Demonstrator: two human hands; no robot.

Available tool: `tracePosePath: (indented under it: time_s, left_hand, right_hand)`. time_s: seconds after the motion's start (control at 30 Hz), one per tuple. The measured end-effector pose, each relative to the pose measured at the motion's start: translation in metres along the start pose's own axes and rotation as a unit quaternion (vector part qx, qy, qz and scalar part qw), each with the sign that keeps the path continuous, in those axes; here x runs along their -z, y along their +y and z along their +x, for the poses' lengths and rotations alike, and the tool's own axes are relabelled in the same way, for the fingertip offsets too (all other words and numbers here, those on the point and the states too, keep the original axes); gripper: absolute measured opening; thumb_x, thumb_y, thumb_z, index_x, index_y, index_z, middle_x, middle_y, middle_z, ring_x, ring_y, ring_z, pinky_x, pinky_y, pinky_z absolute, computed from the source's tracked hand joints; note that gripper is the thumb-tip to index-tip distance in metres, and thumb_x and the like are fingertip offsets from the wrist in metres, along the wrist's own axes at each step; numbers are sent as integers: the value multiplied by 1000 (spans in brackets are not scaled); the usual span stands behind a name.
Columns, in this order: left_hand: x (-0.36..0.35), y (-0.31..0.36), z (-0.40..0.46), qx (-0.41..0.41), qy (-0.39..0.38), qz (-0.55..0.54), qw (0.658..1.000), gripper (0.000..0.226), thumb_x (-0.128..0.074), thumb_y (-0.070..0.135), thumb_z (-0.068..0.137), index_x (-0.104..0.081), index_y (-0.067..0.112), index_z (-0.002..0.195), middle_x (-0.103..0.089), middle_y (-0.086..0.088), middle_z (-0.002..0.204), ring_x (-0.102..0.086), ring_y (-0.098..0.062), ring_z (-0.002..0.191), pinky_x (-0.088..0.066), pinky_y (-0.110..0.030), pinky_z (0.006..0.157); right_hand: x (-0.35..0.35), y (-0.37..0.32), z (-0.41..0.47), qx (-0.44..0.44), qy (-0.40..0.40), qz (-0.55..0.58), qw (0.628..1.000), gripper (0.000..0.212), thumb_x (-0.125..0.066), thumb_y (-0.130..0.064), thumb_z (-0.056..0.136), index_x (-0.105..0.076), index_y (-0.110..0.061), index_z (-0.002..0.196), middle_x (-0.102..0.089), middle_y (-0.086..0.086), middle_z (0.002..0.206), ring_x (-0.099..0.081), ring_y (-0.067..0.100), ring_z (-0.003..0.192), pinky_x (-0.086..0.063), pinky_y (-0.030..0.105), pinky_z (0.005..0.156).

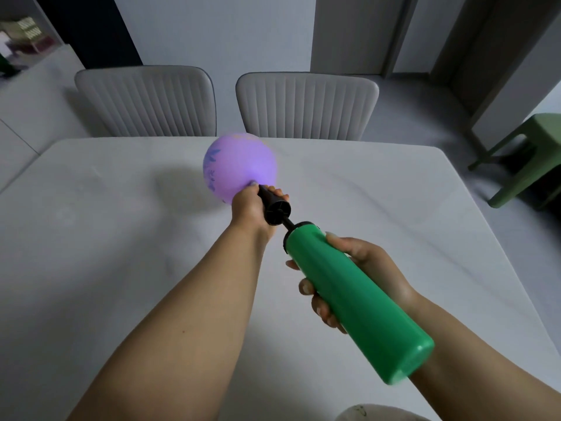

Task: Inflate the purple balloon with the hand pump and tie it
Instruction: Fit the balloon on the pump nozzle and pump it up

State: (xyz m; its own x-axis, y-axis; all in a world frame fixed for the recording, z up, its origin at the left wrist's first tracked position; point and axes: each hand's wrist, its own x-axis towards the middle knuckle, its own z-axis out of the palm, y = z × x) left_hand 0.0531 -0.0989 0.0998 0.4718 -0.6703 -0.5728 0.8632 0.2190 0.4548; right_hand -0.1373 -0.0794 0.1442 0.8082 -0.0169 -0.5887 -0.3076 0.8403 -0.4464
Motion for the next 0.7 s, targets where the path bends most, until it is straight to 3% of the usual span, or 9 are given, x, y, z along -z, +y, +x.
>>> tracePosePath:
  time_s: [0.1, 0.2, 0.27, 0.37, 0.47, 0.57, 0.7]
  left_hand:
    - [-4, -13, -4, 14, 2, 15, 1000, 41, -32, 22, 102, -38, 12, 63, -44, 1, 45, -42, -12, 41, -40, -19, 49]
    - [-1, -18, -7, 27, -2, 39, 999, 42, -31, 23, 102, -39, 12, 62, -44, -1, 51, -46, -14, 40, -40, -20, 49]
    - [0, -15, -6, 23, 4, 36, 999, 41, -30, 22, 102, -38, 12, 63, -42, -1, 57, -43, -14, 46, -41, -21, 50]
    - [3, -3, -1, 6, 12, 1, 1000, 40, -30, 21, 102, -39, 12, 64, -43, -1, 57, -45, -12, 37, -43, -20, 50]
    - [10, 8, 0, -7, 17, -4, 1000, 40, -29, 21, 103, -40, 11, 65, -41, -2, 60, -43, -14, 40, -42, -22, 51]
    - [9, 3, -2, -5, 15, -8, 1000, 40, -28, 21, 103, -38, 12, 65, -40, -1, 58, -43, -13, 37, -42, -21, 49]
    - [2, -11, -4, 22, 17, 6, 1000, 40, -30, 23, 102, -36, 13, 64, -41, 0, 56, -38, -13, 52, -38, -23, 55]
  right_hand:
    - [-4, -11, 15, 15, 35, -1, 999, 46, -51, -41, 75, -60, -3, 99, -61, 14, 66, -60, 28, 44, -51, 25, 46]
    - [-6, -15, 26, 31, 48, -1, 998, 50, -52, -41, 74, -58, -1, 103, -60, 15, 68, -61, 27, 45, -52, 24, 46]
    - [-5, -12, 25, 29, 44, 7, 999, 50, -54, -42, 73, -58, -2, 102, -61, 14, 68, -61, 26, 46, -52, 24, 46]
    - [-2, -1, 11, 9, 29, 20, 999, 49, -56, -43, 73, -60, -4, 102, -61, 14, 69, -61, 27, 45, -52, 25, 46]
    - [0, 8, -2, -1, -22, 8, 1000, 53, -66, -39, 66, -61, -3, 105, -62, 15, 72, -64, 29, 48, -53, 28, 46]
    - [-2, 1, 1, -17, -4, -3, 1000, 48, -56, -42, 74, -60, -4, 103, -61, 14, 69, -62, 28, 46, -52, 27, 44]
    - [-9, -14, 23, 4, 42, -4, 999, 46, -49, -42, 79, -58, -3, 101, -60, 15, 67, -60, 28, 45, -52, 25, 46]
